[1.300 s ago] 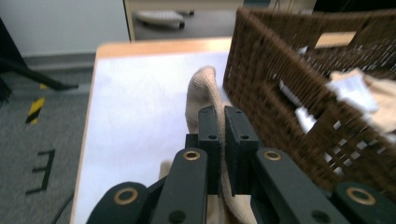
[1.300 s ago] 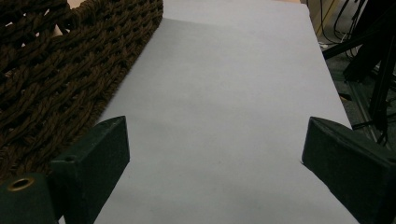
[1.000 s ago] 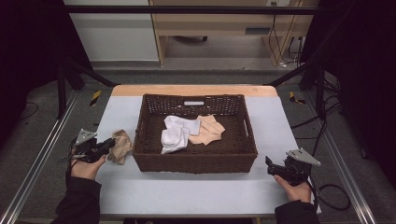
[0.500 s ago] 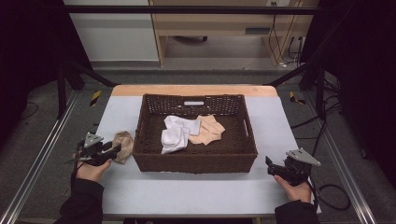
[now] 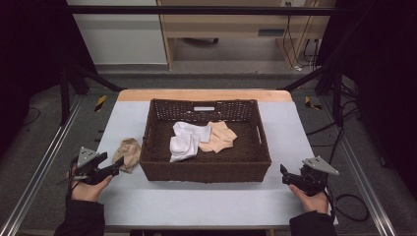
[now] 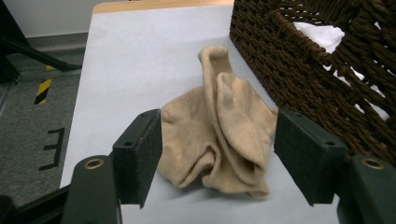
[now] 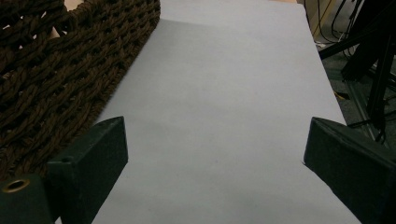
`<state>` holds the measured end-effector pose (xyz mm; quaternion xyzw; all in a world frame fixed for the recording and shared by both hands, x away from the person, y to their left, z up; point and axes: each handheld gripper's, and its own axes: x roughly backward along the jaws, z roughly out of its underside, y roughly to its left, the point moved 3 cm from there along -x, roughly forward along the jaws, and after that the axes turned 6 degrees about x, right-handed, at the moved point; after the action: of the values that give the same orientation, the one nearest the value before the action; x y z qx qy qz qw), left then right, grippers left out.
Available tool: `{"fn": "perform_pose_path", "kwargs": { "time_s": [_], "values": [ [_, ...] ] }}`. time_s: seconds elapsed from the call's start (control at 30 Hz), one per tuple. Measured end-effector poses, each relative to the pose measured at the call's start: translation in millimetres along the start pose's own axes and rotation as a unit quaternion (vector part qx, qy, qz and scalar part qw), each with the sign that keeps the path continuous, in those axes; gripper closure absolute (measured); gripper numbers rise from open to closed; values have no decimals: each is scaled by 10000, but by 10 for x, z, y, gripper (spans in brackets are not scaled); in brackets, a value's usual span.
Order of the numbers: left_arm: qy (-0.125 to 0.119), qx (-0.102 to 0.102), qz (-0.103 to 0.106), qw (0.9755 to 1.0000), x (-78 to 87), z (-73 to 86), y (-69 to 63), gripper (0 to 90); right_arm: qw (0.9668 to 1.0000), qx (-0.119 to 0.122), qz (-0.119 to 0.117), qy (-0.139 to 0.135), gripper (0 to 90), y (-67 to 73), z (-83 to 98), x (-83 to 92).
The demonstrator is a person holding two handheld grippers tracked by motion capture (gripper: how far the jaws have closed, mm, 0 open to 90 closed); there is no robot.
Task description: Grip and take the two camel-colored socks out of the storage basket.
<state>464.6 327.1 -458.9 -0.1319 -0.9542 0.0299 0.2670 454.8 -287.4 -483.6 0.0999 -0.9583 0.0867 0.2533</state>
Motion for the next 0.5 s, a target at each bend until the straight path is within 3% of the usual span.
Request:
{"fn": "perform_pose_path", "kwargs": {
  "time_s": [0.1, 0.5],
  "values": [
    [-15, -14, 86, 10000, 30, 50, 22, 311, 10000, -2, 19, 0, 65, -3, 0, 2],
    [105, -42, 19, 9999, 112, 229, 66, 284, 9997, -87, 124, 178, 67, -48, 37, -10]
  ]
}}
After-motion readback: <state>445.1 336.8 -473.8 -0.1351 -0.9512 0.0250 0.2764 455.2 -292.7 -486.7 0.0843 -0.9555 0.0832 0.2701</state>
